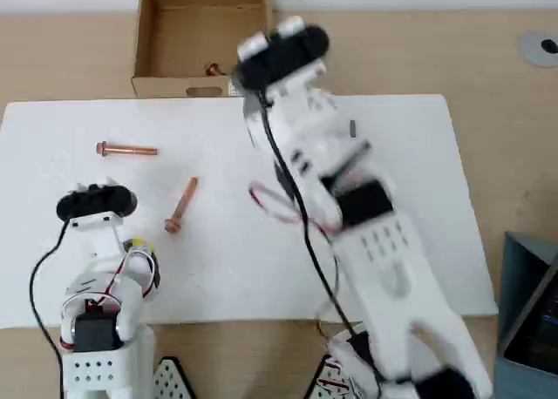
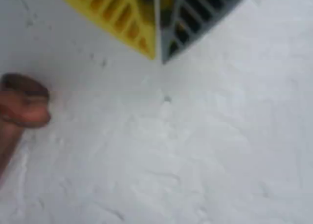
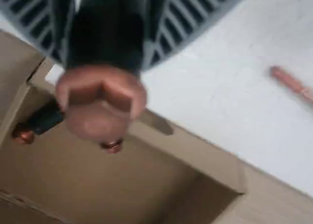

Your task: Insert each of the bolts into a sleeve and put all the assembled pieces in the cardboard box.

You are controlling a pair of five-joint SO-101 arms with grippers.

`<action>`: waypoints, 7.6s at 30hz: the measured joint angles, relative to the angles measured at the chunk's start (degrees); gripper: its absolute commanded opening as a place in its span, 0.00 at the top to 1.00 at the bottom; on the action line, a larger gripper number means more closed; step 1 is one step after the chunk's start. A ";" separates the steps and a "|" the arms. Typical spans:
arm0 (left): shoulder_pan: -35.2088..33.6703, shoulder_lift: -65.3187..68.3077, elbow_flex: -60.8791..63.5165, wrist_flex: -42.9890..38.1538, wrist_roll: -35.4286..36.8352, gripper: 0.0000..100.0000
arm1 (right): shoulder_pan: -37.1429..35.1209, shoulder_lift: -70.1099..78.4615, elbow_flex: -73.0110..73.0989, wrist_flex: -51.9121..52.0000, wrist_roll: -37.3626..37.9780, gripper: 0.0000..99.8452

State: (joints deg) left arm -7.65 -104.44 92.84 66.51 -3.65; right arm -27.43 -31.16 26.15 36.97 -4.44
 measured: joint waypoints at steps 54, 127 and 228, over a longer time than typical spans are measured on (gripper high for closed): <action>0.00 0.00 0.26 0.00 0.00 0.99 | 4.92 100.31 -118.86 19.16 25.93 0.86; 0.00 0.00 0.26 0.00 0.00 0.99 | 20.40 37.19 -24.00 48.18 54.33 0.89; 0.00 0.09 -10.37 0.00 1.32 1.00 | 20.13 0.09 -19.69 64.00 26.90 0.99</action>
State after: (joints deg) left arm -7.65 -104.35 82.46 66.51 -2.33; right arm -7.30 -31.08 6.46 100.97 22.46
